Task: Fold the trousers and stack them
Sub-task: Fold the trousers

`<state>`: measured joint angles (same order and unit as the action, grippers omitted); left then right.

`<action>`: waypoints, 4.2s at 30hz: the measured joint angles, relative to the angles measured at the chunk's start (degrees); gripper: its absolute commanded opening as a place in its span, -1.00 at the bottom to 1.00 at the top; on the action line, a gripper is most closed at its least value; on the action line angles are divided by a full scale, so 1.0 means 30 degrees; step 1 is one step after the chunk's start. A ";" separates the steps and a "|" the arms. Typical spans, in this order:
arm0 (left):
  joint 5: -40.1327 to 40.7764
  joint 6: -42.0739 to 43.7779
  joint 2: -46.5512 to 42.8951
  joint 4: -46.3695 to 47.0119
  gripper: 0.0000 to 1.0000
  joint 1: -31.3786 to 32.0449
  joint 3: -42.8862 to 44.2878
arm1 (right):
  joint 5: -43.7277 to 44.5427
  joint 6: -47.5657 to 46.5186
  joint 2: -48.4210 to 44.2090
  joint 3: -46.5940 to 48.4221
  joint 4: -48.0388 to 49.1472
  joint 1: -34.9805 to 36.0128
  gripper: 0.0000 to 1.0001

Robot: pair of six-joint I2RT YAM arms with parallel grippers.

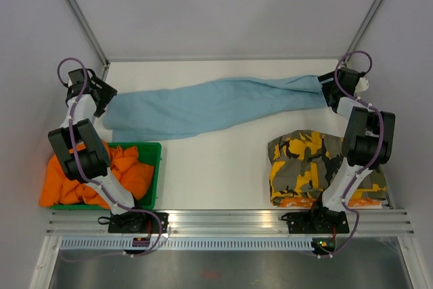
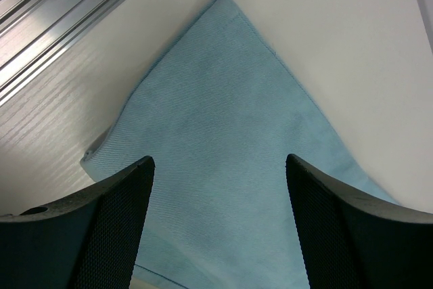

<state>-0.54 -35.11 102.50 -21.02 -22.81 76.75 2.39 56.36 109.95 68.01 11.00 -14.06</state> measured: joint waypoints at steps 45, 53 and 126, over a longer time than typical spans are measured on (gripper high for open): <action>-0.0525 0.2404 1.0054 -0.1202 0.58 -0.0168 1.0105 | 0.0211 -0.1078 0.3002 0.3024 0.0415 0.0117 -0.99; 0.1239 0.3490 1.1285 -0.3716 0.56 0.0372 1.2539 | 0.0219 -0.1078 0.2994 0.3016 0.0495 0.0117 -1.00; 0.5450 0.3512 -0.5821 -0.3985 -0.95 -0.0321 0.0648 | 0.1690 -0.5151 -1.6524 -0.5027 -1.0892 -0.2674 -1.00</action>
<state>15.81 -24.58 85.03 -32.97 -23.77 78.70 7.46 40.91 60.38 52.93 -21.67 -22.09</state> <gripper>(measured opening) 0.071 0.026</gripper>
